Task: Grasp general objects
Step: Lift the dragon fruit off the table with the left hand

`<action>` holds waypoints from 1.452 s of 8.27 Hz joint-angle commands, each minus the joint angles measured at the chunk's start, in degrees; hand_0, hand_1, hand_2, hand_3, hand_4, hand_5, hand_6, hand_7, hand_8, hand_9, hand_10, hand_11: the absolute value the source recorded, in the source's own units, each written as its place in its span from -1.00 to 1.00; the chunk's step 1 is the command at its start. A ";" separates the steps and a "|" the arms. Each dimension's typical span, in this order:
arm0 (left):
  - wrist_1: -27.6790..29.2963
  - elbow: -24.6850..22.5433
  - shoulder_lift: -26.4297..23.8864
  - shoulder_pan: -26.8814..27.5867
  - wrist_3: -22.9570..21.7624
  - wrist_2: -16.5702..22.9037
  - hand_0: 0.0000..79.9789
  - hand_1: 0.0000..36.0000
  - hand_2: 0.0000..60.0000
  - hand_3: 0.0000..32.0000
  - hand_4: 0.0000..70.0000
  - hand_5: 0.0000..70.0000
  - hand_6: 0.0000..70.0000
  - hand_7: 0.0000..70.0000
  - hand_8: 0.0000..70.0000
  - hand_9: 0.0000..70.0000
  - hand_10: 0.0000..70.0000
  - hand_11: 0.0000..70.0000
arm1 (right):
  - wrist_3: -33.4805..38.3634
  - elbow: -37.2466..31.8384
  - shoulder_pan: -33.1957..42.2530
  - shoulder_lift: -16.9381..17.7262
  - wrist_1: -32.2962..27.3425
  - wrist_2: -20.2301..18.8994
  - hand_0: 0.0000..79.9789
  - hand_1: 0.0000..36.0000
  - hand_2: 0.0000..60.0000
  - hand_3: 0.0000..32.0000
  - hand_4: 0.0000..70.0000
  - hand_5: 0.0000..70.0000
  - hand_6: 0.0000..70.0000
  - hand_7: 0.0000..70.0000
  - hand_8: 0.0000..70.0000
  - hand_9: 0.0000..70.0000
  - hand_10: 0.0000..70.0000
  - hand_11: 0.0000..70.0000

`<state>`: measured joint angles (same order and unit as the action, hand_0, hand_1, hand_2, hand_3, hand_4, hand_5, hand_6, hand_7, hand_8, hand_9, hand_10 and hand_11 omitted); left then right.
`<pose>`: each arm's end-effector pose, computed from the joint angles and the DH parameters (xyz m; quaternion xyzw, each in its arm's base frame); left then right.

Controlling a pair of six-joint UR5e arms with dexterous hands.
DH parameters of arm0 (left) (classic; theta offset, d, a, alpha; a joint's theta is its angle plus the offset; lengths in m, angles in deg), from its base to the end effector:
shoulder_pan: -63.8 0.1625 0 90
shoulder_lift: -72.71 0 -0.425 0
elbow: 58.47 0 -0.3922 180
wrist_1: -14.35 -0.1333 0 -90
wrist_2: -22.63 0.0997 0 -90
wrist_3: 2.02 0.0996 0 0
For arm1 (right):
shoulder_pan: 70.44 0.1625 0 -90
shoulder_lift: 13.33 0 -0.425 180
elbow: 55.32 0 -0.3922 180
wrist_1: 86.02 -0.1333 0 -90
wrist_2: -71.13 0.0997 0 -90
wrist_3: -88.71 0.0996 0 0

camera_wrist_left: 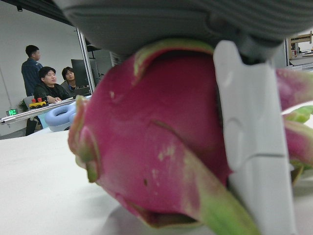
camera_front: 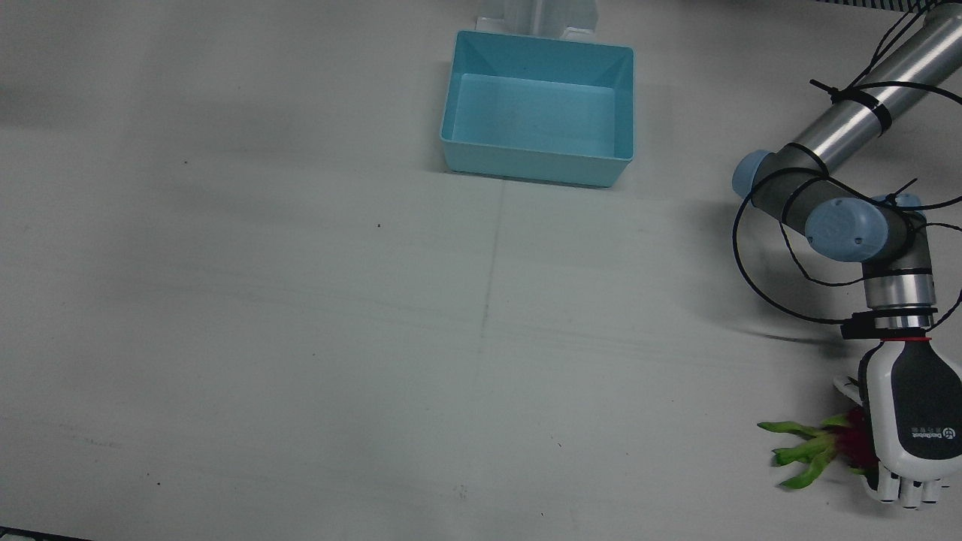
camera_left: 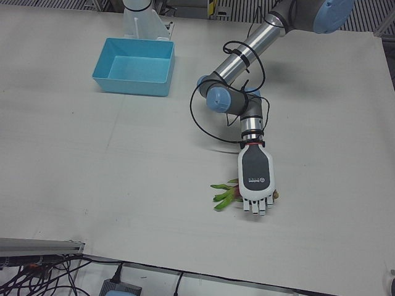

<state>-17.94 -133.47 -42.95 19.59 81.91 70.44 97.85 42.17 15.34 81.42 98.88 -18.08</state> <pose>0.2914 -0.5628 0.5929 0.4527 0.3982 -0.5109 0.6128 0.1010 -0.4610 0.6707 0.0758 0.6895 -0.7194 0.0357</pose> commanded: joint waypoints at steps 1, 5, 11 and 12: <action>-0.31 -0.58 -0.09 -0.09 -0.17 -0.09 0.20 0.30 1.00 -1.00 -0.04 1.00 0.25 1.00 -0.07 0.21 0.07 0.53 | 0.00 -0.03 0.00 0.09 0.02 0.00 -1.00 -1.00 -1.00 -1.00 -1.00 -1.00 -1.00 -1.00 -1.00 -1.00 -1.00 -1.00; -4.08 -9.51 0.00 -0.96 -0.61 -0.27 0.16 0.25 1.00 -1.00 -0.16 1.00 0.17 0.87 -0.09 0.16 0.22 0.73 | 0.09 0.06 0.00 0.00 0.02 0.00 -1.00 -1.00 -1.00 -1.00 -1.00 -1.00 -1.00 -1.00 -1.00 -1.00 -1.00 -1.00; -10.88 -33.11 2.64 -5.79 -7.10 10.47 0.13 0.12 1.00 -1.00 -0.35 1.00 -0.05 0.55 -0.27 -0.03 0.19 0.68 | 0.09 0.06 0.00 0.00 -0.07 0.00 -1.00 -1.00 -1.00 -1.00 -1.00 -1.00 -1.00 -1.00 -1.00 -1.00 -1.00 -1.00; -3.72 -32.93 2.90 -9.37 -7.37 17.15 0.08 0.06 1.00 -1.00 -0.41 1.00 -0.12 0.43 -0.32 -0.07 0.19 0.69 | 0.09 0.06 0.00 0.00 -0.07 0.00 -1.00 -1.00 -1.00 -1.00 -1.00 -1.00 -1.00 -1.00 -1.00 -1.00 -1.00 -1.00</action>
<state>-29.81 -165.34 -40.44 15.01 76.14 75.55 97.93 42.23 15.34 81.45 98.84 -18.08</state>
